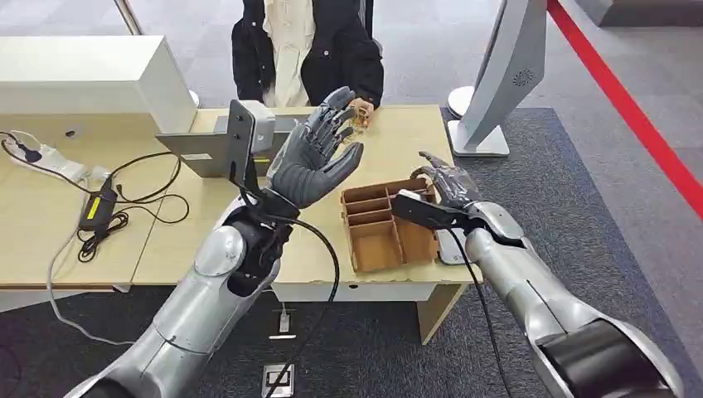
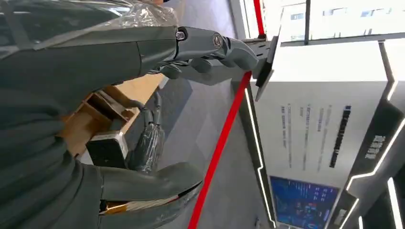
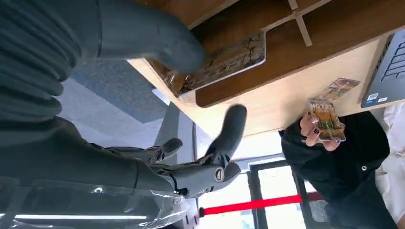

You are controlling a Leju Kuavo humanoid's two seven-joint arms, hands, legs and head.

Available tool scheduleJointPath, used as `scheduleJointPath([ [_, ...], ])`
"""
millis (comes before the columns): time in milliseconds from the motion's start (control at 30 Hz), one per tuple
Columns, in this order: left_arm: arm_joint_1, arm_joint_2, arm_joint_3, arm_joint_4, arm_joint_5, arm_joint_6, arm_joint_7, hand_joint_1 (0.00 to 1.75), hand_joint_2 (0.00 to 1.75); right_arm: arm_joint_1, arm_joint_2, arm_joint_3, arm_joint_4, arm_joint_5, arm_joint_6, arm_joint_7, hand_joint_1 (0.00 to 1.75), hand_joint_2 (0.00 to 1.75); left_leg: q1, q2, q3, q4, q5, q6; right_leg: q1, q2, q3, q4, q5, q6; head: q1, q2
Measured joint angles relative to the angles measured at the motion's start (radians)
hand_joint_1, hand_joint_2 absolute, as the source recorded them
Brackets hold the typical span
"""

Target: Pass the card to the sensor for recognition and then transmit it.

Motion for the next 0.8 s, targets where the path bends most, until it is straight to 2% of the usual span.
scheduleJointPath([
  [800, 0.006, 0.013, 0.0, -0.012, 0.0, 0.016, 0.012, 0.0, 1.75, -0.004, 0.0, 0.0, 0.0, -0.021, 0.012, -0.003, 1.75, 1.75, 0.0, 0.0, 0.0, 0.0, 0.0, 0.0, 0.0, 0.0, 0.0, 0.0, 0.0, 0.0, 0.0, 0.0],
])
